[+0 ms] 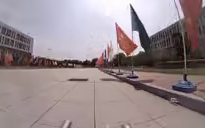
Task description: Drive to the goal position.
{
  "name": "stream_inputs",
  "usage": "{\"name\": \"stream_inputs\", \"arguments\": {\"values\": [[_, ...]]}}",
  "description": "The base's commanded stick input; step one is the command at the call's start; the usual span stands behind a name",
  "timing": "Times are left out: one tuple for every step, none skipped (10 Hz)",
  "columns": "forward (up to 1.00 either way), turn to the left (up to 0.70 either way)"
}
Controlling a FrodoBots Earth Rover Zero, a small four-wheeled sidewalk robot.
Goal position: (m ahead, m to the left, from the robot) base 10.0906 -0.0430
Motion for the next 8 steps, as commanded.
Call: {"name": "stream_inputs", "arguments": {"values": [[1.00, -0.07], [1.00, -0.23], [1.00, -0.11], [1.00, 0.00], [1.00, 0.00], [1.00, 0.00], [1.00, 0.00], [1.00, 0.00]]}}
